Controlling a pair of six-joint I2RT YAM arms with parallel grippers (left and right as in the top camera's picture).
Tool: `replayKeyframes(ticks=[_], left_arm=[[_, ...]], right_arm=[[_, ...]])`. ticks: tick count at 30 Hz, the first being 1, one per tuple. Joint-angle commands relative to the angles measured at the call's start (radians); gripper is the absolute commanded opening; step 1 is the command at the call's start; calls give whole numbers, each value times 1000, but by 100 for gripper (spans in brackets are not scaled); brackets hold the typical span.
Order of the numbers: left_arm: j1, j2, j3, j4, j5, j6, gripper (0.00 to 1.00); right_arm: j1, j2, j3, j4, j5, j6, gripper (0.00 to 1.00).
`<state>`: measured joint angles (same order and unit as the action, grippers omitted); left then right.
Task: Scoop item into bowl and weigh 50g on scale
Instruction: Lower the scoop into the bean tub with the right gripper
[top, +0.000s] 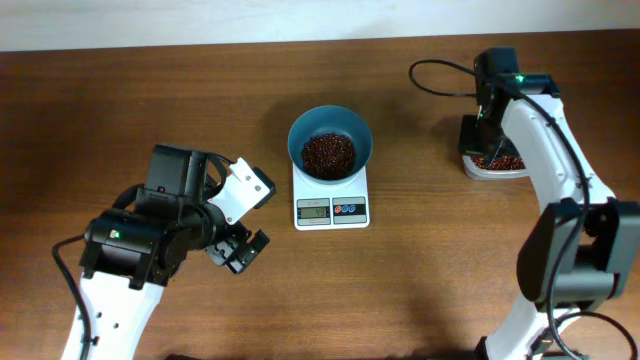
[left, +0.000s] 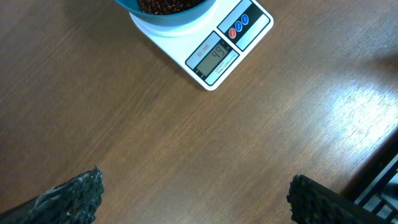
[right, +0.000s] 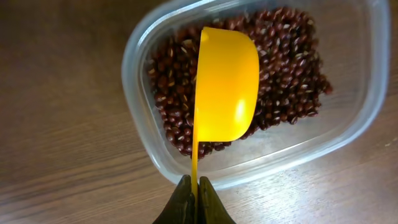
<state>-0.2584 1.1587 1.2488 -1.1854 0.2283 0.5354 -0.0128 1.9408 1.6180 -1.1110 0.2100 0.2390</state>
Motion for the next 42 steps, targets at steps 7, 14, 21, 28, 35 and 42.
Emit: replayKeyframes(ticks=[7, 14, 21, 28, 35, 42], left_arm=[[6, 5, 18, 1, 0, 19, 99], [6, 5, 18, 1, 0, 19, 99], [6, 5, 18, 1, 0, 19, 99], [6, 5, 18, 1, 0, 19, 99], [6, 5, 18, 1, 0, 19, 99], [6, 5, 18, 1, 0, 19, 99]], right_arm=[[57, 23, -8, -14, 4, 3, 4], [17, -12, -6, -16, 11, 6, 4], [-50, -45, 47, -55, 10, 6, 4], [-107, -51, 57, -68, -210, -93, 4], [-233, -51, 57, -78, -456, -271, 4], [-386, -51, 57, -105, -667, -419, 4]])
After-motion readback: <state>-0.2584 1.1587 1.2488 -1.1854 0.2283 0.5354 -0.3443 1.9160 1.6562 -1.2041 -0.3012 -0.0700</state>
